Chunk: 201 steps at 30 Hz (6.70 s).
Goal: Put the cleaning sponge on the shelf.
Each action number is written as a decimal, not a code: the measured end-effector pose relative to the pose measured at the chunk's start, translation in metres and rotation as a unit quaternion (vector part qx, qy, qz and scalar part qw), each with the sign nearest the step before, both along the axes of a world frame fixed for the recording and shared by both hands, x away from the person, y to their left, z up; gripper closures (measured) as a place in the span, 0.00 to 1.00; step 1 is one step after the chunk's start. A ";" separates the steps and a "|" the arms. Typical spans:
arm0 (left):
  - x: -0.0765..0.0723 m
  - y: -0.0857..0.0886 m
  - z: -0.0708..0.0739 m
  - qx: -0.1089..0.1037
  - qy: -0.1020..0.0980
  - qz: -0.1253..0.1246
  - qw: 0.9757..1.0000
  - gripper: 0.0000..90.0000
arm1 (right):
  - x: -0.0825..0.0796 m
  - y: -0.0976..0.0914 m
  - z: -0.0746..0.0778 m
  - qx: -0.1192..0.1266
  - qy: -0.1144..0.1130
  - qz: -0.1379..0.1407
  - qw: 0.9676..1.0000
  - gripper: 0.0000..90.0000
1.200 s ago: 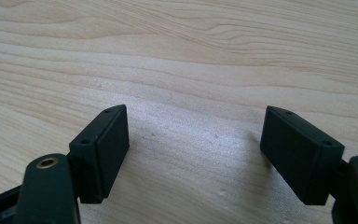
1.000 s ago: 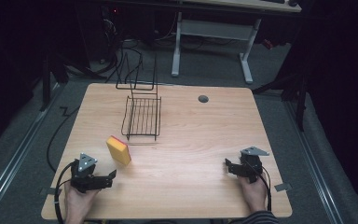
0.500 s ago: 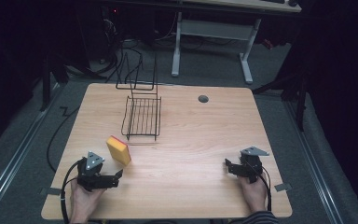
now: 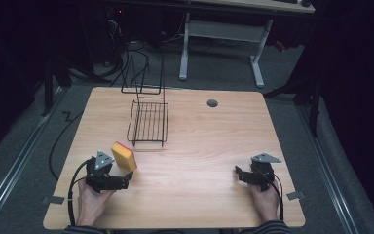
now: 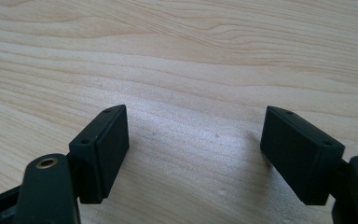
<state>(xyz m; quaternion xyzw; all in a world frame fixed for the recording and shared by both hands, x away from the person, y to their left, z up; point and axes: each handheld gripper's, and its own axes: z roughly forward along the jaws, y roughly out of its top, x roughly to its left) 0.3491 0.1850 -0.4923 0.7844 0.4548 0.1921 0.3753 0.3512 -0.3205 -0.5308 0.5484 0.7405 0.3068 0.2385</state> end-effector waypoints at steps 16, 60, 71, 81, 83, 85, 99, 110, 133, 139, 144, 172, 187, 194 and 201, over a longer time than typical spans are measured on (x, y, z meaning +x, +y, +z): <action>0.018 0.000 0.004 0.003 0.004 0.010 1.000 0.00 | 0.000 0.000 0.000 -0.001 -0.001 0.001 1.000 0.26; 0.037 -0.010 -0.011 0.010 0.007 -0.005 1.000 0.25 | 0.000 0.000 0.000 0.000 0.000 0.000 1.000 0.26; 0.035 -0.010 -0.008 0.002 0.005 -0.009 1.000 0.25 | 0.000 0.000 0.000 0.000 0.000 -0.001 1.000 0.26; 0.029 -0.005 0.000 -0.011 -0.001 -0.014 1.000 0.26 | 0.000 0.000 0.000 0.000 0.000 0.000 1.000 0.26; 0.027 -0.004 0.003 -0.012 -0.002 -0.015 1.000 0.26 | 0.000 0.000 0.000 0.000 0.000 0.000 1.000 0.26; 0.026 -0.004 0.008 -0.011 -0.006 -0.018 1.000 0.26 | 0.000 0.000 0.000 0.000 0.000 0.000 1.000 0.26; 0.020 -0.010 0.027 -0.007 -0.017 -0.039 0.999 0.26 | 0.000 0.000 0.000 0.000 0.000 0.000 1.000 0.26; 0.022 -0.016 0.038 -0.014 -0.023 -0.050 0.998 0.26 | 0.000 0.000 0.000 0.000 0.000 0.000 1.000 0.26; 0.043 -0.032 0.064 -0.020 -0.028 -0.064 0.997 0.26 | 0.000 0.000 0.000 0.000 0.000 -0.001 1.000 0.26; 0.047 -0.034 0.067 -0.023 -0.029 -0.064 0.997 0.26 | 0.000 0.000 0.000 0.000 0.000 -0.001 1.000 0.26; 0.054 -0.034 0.069 -0.026 -0.031 -0.059 0.997 0.26 | 0.000 0.000 0.000 0.001 0.000 -0.001 1.000 0.26; 0.085 -0.051 0.071 -0.011 -0.033 -0.050 0.998 0.26 | 0.000 0.000 0.000 0.001 0.000 -0.001 1.000 0.26; 0.102 -0.058 0.065 -0.014 -0.045 -0.025 0.999 0.26 | 0.000 0.000 0.000 0.000 0.000 0.000 1.000 0.26; 0.113 -0.059 0.057 -0.015 -0.039 -0.008 0.999 0.26 | 0.000 0.000 0.000 0.000 0.000 0.000 1.000 0.26; 0.124 -0.066 0.052 -0.010 -0.037 -0.003 0.999 0.26 | 0.000 0.000 0.000 0.000 0.000 0.000 1.000 0.26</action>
